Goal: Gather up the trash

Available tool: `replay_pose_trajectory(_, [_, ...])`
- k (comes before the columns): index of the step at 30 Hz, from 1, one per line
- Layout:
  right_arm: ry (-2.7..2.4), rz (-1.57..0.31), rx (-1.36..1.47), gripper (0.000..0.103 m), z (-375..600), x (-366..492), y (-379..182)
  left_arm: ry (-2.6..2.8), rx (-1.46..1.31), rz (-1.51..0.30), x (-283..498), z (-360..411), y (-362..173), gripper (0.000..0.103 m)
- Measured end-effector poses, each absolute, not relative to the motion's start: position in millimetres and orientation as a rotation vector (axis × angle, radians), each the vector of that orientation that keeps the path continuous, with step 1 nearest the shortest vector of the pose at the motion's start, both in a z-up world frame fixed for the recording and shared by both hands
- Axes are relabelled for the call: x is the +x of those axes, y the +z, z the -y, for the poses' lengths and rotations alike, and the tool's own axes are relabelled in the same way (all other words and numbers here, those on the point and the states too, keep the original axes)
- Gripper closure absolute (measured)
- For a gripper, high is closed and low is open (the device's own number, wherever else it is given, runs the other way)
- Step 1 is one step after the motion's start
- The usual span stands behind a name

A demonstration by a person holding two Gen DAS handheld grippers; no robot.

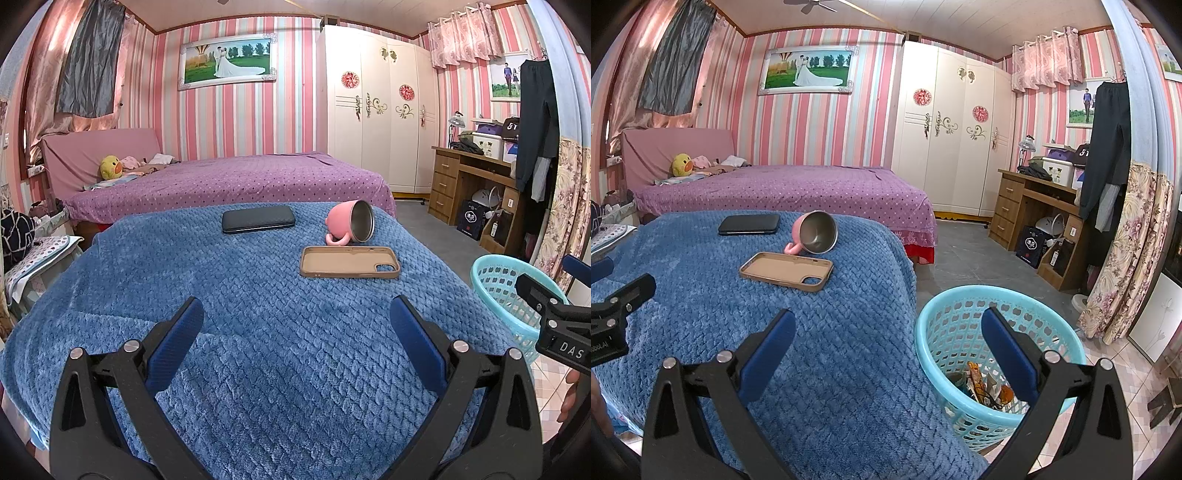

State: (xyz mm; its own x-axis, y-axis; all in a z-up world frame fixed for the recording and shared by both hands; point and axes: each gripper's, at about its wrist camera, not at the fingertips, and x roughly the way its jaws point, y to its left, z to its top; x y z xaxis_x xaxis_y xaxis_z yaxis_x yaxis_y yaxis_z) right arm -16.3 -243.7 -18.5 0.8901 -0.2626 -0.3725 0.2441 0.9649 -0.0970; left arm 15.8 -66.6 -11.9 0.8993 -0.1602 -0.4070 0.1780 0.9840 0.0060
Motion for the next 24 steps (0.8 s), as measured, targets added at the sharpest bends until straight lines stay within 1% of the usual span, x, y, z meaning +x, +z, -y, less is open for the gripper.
replay_pose_trajectory(24, [-0.263, -0.394, -0.048, 0.005, 243.4, -16.1, -19.0, -0.176, 0.047, -0.413, 13.9, 66.6, -9.4, 0.005])
